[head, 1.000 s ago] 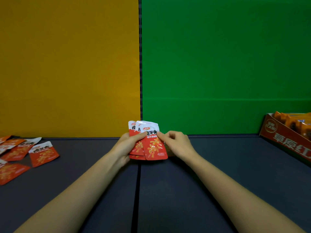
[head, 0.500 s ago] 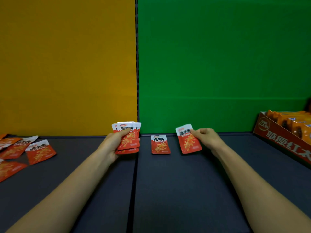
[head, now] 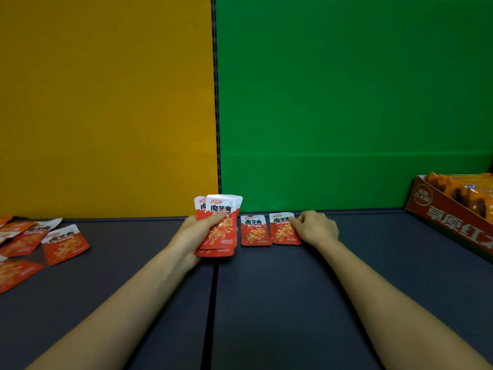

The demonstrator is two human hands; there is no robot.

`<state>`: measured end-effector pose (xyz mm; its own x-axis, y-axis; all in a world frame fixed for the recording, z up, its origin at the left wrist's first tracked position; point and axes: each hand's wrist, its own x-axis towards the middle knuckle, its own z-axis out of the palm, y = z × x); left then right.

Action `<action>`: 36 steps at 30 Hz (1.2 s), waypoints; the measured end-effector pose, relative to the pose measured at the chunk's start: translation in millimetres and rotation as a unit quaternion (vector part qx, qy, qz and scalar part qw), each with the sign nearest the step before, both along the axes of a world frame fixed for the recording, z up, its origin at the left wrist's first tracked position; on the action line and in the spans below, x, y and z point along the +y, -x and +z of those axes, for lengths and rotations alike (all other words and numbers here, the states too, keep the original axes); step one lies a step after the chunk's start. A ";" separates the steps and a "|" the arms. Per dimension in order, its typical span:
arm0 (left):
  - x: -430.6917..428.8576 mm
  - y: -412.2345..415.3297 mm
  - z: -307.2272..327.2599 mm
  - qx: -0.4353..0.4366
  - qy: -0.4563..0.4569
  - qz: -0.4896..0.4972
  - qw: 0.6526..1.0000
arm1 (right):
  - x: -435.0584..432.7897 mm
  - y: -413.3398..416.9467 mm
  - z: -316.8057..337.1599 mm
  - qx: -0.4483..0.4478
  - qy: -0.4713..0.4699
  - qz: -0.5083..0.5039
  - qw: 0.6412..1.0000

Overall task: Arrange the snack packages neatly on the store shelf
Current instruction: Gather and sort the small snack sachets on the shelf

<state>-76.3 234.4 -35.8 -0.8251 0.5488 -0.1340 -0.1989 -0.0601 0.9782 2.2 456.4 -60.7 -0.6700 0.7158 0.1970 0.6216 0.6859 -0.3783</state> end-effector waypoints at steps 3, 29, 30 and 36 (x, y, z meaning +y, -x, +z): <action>1.3 -4.4 0.6 0.003 0.001 -0.005 1.000 | 0.7 2.9 -1.8 -0.005 -0.005 0.004 1.000; 60.2 -70.3 6.4 -0.023 -0.043 -0.038 0.998 | -13.2 -59.2 27.2 0.223 0.419 0.244 0.846; 57.4 -67.5 6.1 -0.006 -0.028 -0.025 0.999 | -8.1 -59.4 28.9 0.237 0.430 0.235 0.839; 20.9 -39.5 11.6 0.027 0.021 0.085 0.996 | 52.9 -58.5 19.7 0.264 0.340 0.102 0.897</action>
<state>-36.7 255.3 -24.2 -0.9121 0.3958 -0.1067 -0.1362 -0.0471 0.9896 60.7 509.3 -41.0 -0.7420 0.6644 0.0897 0.1203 0.2635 -0.9571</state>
